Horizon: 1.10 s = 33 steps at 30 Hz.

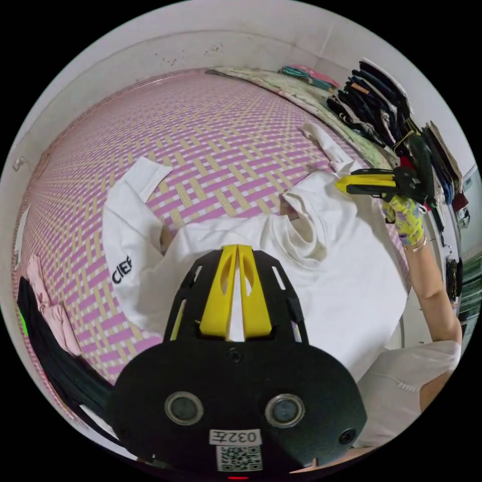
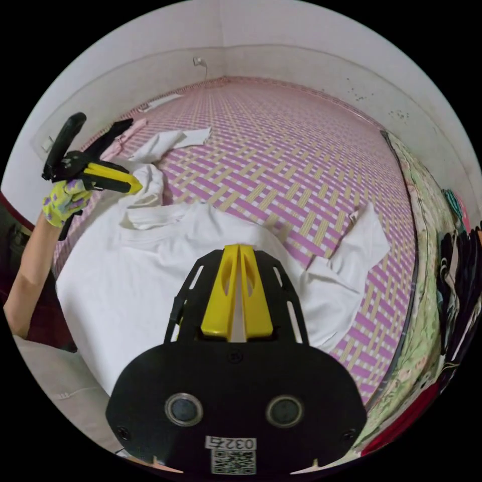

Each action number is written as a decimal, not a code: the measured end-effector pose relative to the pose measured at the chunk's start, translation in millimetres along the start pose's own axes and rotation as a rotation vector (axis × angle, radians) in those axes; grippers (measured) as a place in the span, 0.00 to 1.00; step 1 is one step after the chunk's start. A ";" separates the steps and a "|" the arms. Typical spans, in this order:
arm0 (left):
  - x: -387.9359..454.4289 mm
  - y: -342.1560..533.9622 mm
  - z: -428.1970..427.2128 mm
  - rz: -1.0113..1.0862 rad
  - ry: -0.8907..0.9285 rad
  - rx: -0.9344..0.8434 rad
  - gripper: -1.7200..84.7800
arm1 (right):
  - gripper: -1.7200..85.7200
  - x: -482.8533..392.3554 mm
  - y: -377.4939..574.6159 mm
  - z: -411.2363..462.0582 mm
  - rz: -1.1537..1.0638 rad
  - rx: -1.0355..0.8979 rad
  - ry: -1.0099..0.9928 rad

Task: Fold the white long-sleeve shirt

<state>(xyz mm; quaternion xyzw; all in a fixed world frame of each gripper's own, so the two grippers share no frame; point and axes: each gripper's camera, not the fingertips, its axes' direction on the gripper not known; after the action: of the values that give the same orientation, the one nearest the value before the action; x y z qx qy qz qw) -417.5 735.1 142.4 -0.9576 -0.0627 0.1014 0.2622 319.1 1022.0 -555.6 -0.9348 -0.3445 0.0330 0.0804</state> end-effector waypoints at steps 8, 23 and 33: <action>-57.8 -40.6 12.6 -0.187 -0.100 0.053 0.01 | 0.01 49.2 -31.9 45.9 0.268 0.016 0.202; -189.2 134.1 -48.5 -0.696 0.072 0.370 0.10 | 0.01 -73.6 48.6 24.9 0.032 0.126 -0.106; -204.7 130.0 -4.9 -0.759 0.421 0.445 0.03 | 0.01 -131.0 51.5 53.8 -0.022 0.117 0.186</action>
<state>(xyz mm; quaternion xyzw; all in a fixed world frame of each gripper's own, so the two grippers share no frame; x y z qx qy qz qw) -606.6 586.1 112.6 -0.7875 -0.3299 -0.1865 0.4860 246.1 905.2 -616.6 -0.9236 -0.3433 -0.0348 0.1669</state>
